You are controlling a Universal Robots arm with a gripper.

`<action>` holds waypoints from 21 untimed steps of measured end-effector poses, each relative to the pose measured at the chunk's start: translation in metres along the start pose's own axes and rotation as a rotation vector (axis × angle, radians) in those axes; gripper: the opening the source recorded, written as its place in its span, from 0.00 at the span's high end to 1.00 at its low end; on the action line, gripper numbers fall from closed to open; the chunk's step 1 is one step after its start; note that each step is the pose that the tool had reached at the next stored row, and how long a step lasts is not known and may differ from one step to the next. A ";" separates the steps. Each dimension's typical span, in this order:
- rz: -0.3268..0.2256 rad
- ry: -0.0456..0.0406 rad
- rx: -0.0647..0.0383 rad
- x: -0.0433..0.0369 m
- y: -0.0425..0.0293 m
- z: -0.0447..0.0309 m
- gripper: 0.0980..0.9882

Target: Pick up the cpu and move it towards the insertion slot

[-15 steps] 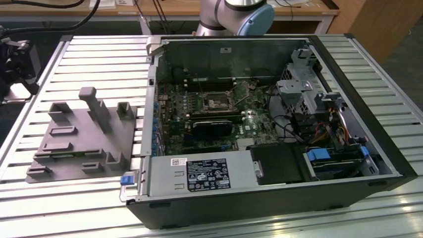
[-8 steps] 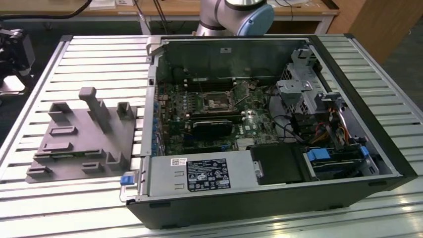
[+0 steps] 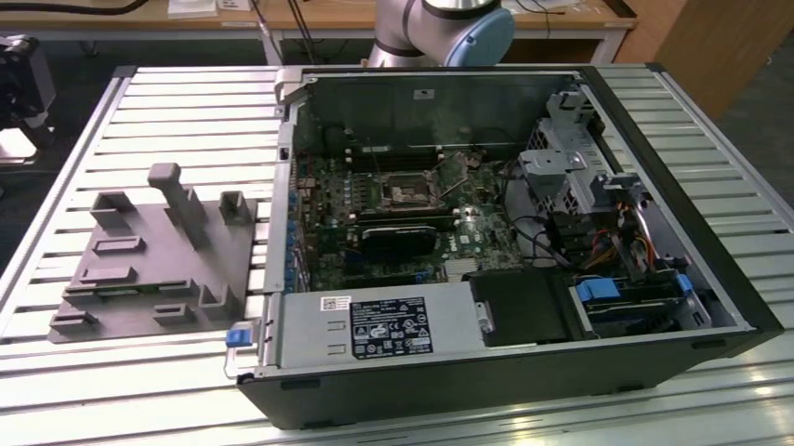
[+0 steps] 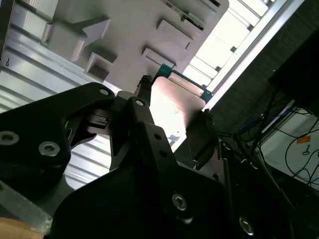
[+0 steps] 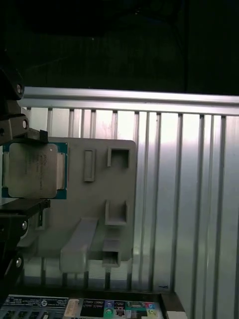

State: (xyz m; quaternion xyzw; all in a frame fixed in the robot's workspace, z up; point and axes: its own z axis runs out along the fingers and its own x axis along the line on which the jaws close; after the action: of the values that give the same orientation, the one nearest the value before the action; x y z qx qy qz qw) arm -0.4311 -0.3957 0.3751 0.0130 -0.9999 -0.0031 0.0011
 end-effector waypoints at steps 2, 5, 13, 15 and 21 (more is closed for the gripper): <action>0.000 0.0001 0.000 0.0000 0.0003 -0.0047 0.51; 0.001 -0.0001 0.001 0.0000 0.0008 -0.0106 0.51; 0.003 0.0000 0.003 0.0000 0.0024 -0.0257 0.51; 0.003 0.0001 0.004 0.0000 0.0028 -0.0297 0.51; 0.005 0.0001 0.008 0.0000 0.0046 -0.0414 0.51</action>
State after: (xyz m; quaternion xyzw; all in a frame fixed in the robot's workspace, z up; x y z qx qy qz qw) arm -0.4311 -0.3913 0.4165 0.0104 -0.9999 0.0008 0.0011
